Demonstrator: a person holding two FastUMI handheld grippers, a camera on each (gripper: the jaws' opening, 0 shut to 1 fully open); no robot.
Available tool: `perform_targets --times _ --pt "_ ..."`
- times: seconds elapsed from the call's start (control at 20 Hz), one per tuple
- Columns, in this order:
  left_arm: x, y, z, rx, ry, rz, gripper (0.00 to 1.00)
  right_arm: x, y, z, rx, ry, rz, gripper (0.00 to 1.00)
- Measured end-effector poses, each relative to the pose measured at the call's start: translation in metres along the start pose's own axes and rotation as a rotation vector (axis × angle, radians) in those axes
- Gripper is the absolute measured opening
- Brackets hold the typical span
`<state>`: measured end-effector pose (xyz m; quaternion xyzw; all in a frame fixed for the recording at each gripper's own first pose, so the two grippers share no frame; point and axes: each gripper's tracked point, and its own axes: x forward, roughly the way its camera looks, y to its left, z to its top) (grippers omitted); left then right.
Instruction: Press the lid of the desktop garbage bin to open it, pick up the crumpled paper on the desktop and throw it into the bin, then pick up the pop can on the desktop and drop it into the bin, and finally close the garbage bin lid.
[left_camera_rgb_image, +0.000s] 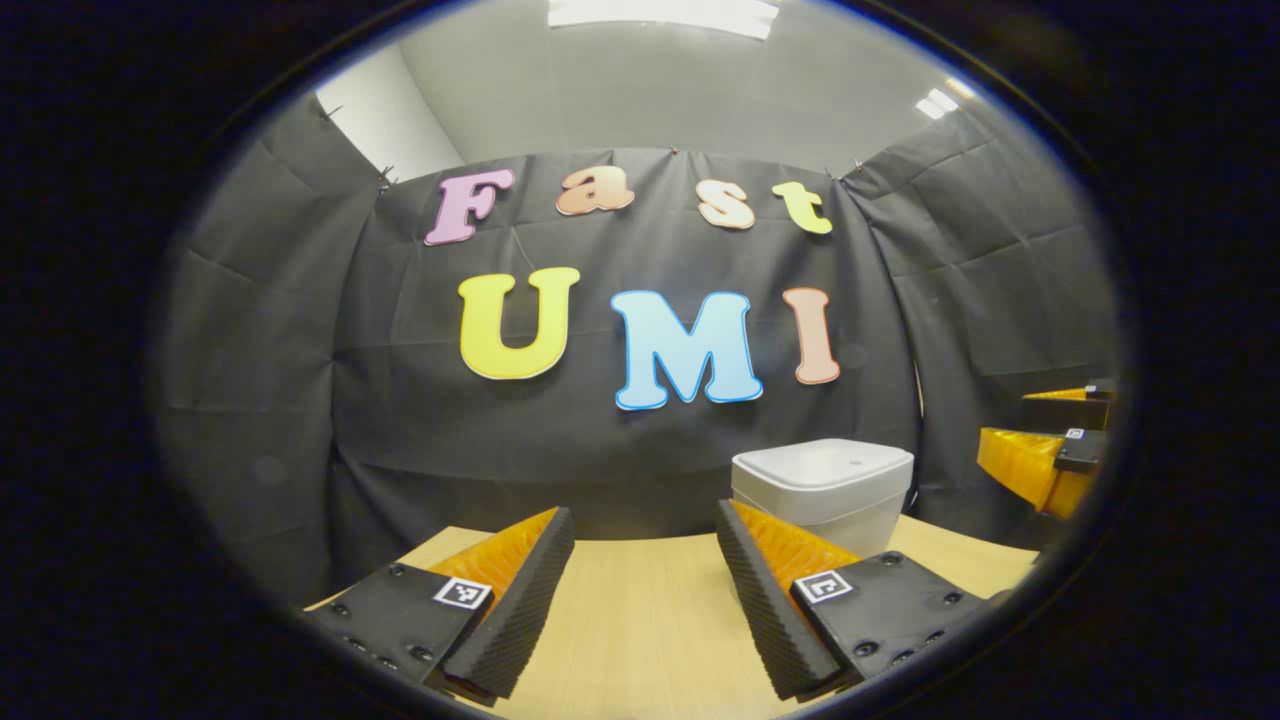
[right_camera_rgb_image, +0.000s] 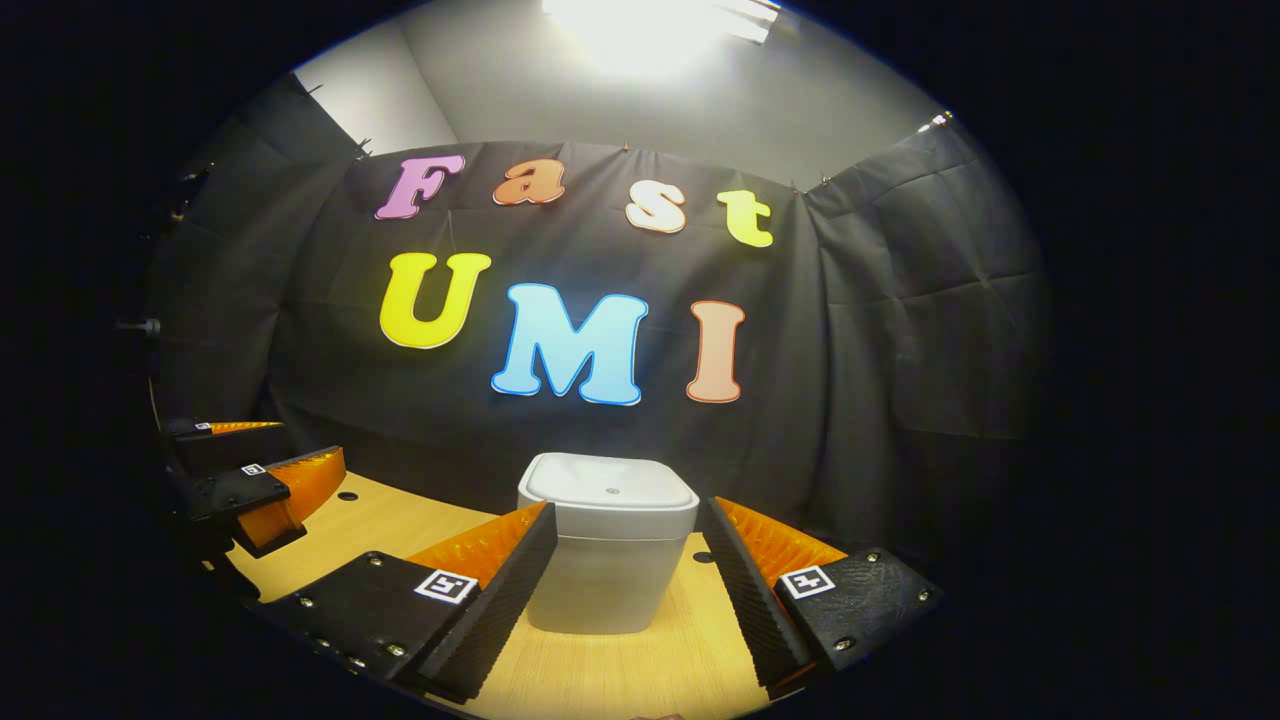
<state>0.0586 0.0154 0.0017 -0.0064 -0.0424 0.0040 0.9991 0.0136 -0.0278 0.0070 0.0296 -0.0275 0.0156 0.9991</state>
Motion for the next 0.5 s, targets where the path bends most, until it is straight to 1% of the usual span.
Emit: perform_targets --times 0.05,0.1,0.15,0.25,0.35,0.4,0.45,0.5 --pt "0.001 -0.010 -0.002 -0.006 0.004 0.013 0.96 0.001 -0.010 -0.003 -0.003 -0.004 0.012 0.95" --pt "0.003 -0.027 0.000 -0.018 0.013 0.028 0.94 0.003 -0.020 -0.005 -0.007 -0.013 0.029 0.95" --pt "0.004 -0.037 -0.006 -0.028 0.029 0.056 0.96 0.004 -0.033 -0.007 -0.010 -0.021 0.046 0.95" --pt "0.003 -0.060 -0.012 -0.033 0.051 0.121 0.93 0.006 -0.059 -0.014 -0.009 -0.028 0.091 0.94" --pt "-0.002 -0.086 -0.014 -0.023 0.065 0.181 0.93 0.007 -0.087 -0.021 -0.013 -0.018 0.136 0.94" --pt "-0.004 -0.102 -0.011 -0.026 0.067 0.199 0.96 0.007 -0.105 -0.022 -0.020 -0.023 0.145 0.95" --pt "-0.005 -0.121 -0.008 -0.035 0.066 0.209 0.95 0.009 -0.125 -0.021 -0.025 -0.037 0.146 0.95" --pt "-0.009 -0.139 -0.008 -0.042 0.070 0.219 0.96 0.011 -0.142 -0.023 -0.027 -0.041 0.150 0.94"
